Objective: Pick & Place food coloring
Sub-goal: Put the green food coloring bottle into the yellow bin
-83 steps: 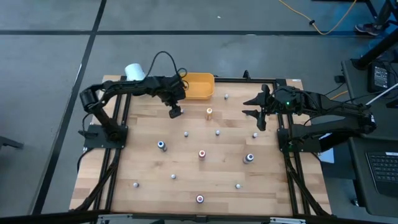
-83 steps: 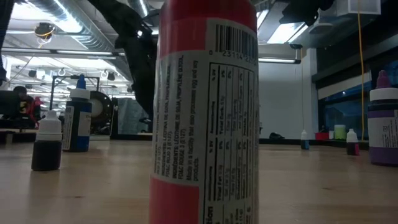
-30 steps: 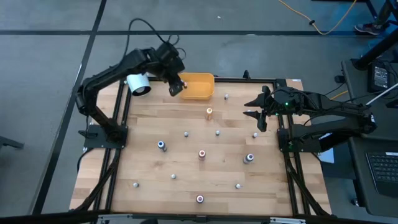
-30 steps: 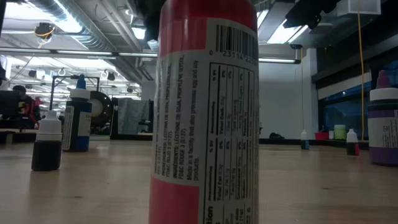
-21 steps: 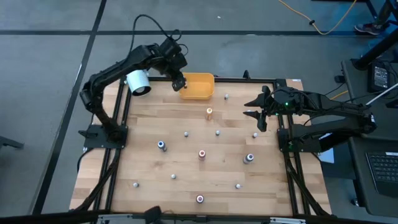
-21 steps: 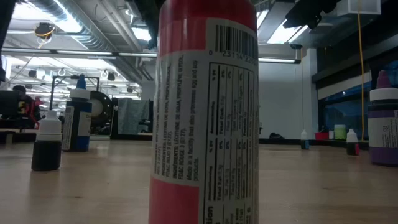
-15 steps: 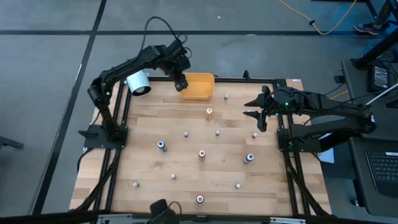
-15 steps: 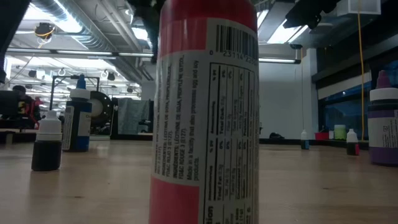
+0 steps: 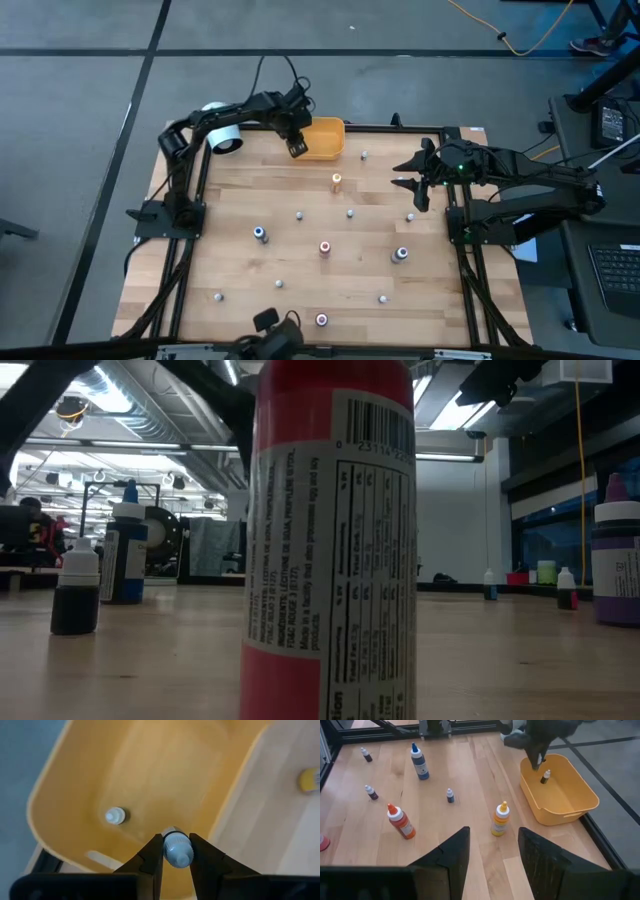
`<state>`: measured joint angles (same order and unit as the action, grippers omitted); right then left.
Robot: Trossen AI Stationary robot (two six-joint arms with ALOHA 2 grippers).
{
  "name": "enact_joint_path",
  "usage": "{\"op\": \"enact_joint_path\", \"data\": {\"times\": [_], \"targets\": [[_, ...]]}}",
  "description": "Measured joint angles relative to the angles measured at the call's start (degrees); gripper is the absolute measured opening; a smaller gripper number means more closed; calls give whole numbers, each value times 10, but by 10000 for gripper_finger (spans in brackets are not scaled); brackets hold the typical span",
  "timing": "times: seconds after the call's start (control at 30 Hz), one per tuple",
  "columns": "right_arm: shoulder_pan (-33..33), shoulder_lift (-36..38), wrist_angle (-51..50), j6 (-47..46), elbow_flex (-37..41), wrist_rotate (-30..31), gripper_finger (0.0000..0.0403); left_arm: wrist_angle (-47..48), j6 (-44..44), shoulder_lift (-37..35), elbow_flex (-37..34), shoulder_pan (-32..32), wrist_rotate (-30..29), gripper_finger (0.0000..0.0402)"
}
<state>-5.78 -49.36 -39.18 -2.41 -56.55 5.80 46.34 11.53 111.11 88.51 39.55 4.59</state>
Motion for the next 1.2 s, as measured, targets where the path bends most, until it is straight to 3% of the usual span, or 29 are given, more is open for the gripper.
{"op": "enact_joint_path", "data": {"times": [0.93,1.2], "targets": [[0,0,-1,-2,0,0,169,-31,23,89,0,7,-33,75],[0,0,-1,-4,0,0,169,-22,15,89,0,7,-34,102]]}}
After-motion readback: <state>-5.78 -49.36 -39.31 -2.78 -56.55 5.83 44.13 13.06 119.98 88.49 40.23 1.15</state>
